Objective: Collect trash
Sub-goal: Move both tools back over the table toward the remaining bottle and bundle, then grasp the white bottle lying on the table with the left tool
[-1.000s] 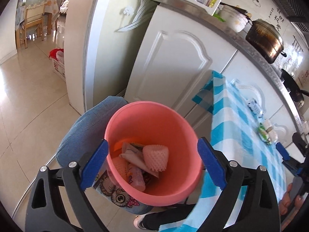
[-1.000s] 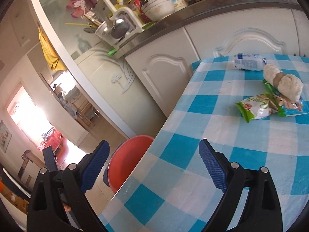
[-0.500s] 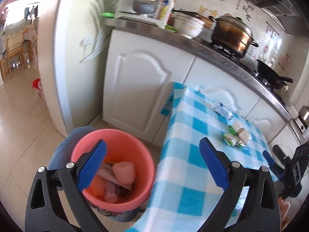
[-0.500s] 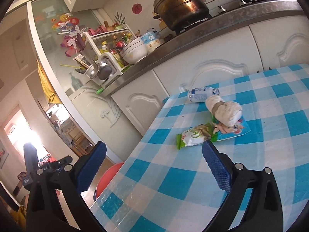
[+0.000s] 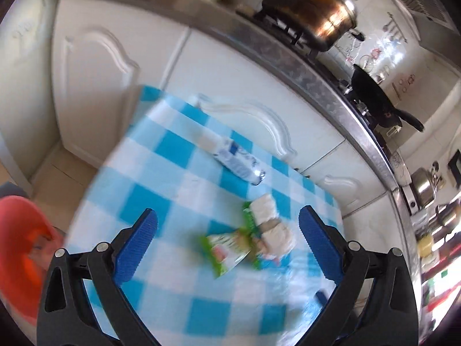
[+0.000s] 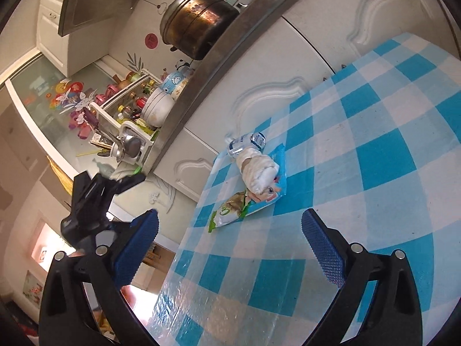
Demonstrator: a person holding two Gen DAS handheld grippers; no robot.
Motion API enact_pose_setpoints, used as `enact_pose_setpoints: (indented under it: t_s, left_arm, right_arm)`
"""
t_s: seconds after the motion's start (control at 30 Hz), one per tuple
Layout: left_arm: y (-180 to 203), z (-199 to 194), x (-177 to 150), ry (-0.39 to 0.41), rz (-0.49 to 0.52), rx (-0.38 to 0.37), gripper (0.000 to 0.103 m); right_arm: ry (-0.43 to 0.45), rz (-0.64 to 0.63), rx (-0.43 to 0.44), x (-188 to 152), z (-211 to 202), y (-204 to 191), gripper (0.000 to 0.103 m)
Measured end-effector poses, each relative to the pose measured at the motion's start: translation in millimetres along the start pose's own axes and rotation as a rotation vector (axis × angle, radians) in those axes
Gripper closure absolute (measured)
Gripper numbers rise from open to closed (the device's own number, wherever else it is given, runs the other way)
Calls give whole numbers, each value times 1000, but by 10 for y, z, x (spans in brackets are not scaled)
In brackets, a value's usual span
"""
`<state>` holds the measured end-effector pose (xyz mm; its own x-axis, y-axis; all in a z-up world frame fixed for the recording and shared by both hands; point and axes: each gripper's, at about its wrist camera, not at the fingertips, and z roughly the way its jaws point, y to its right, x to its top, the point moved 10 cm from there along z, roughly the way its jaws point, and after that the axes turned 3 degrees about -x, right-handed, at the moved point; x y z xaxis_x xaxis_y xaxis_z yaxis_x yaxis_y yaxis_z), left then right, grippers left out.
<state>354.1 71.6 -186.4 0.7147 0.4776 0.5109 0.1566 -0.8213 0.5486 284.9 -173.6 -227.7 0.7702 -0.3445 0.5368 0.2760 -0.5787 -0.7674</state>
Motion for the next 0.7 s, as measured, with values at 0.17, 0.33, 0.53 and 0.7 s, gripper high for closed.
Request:
enact_pose_setpoints:
  t_s: [0.17, 0.33, 0.53, 0.7]
  left_arm:
    - [187, 825, 227, -82, -107, 17, 4]
    - [180, 1378, 379, -134, -175, 105, 4]
    - [87, 1700, 416, -172, -143, 252, 4]
    - [54, 1841, 382, -202, -105, 311, 5]
  right_arm:
    - [-5, 2, -3, 21, -55, 106, 5]
    - [1, 15, 16, 42, -91, 144, 5]
    - [-22, 39, 30, 19, -77, 195, 5]
    - [-10, 46, 31, 56, -131, 225, 5]
